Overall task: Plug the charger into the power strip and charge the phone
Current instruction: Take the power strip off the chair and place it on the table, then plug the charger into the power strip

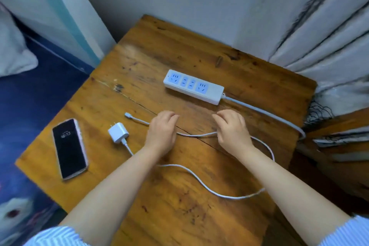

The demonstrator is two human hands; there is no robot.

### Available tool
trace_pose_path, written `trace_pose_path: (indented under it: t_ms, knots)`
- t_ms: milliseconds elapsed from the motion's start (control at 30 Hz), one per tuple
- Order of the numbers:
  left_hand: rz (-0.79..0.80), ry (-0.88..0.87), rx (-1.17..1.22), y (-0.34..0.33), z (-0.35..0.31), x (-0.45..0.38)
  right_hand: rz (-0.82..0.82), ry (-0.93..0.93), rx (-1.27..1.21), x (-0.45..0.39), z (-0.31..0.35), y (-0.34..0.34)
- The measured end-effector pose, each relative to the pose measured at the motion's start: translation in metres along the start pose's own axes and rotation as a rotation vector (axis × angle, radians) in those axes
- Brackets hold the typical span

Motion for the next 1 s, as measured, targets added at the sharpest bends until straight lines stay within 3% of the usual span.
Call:
trace_pose_path:
  t_ms: [100,233,300,600,800,1000]
  knots:
    - [-0.068,0.149,-0.026,-0.001,0.027,0.044,0.091,0.078,-0.097,-0.005,0.040,-0.022]
    - [-0.065,0.592,0.073,-0.002,0.063,0.074,0.139,0.106,-0.126,-0.005,0.070,-0.048]
    - [-0.074,0.722,0.176,-0.001,0.082,0.078,0.179,0.103,-0.098,-0.001,0.078,-0.055]
    - [0.043,0.690,0.420,0.002,0.115,0.074,0.302,0.107,0.002,0.026,0.080,-0.064]
    - [0.176,0.606,0.457,-0.005,0.098,0.092,0.319,0.295,0.053,0.053,0.083,-0.053]
    - [0.260,0.655,0.514,-0.007,0.077,0.096,0.467,0.169,-0.004,0.068,0.073,-0.043]
Point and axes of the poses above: each hand's wrist, its own x-axis away from the middle knuckle, its own y-axis out of the back of the hand, z = x × y, the point moved 1 cm from there along -x, towards the middle knuckle, and after that the axes turned 4 degrees about z, right-handed, at the moved point
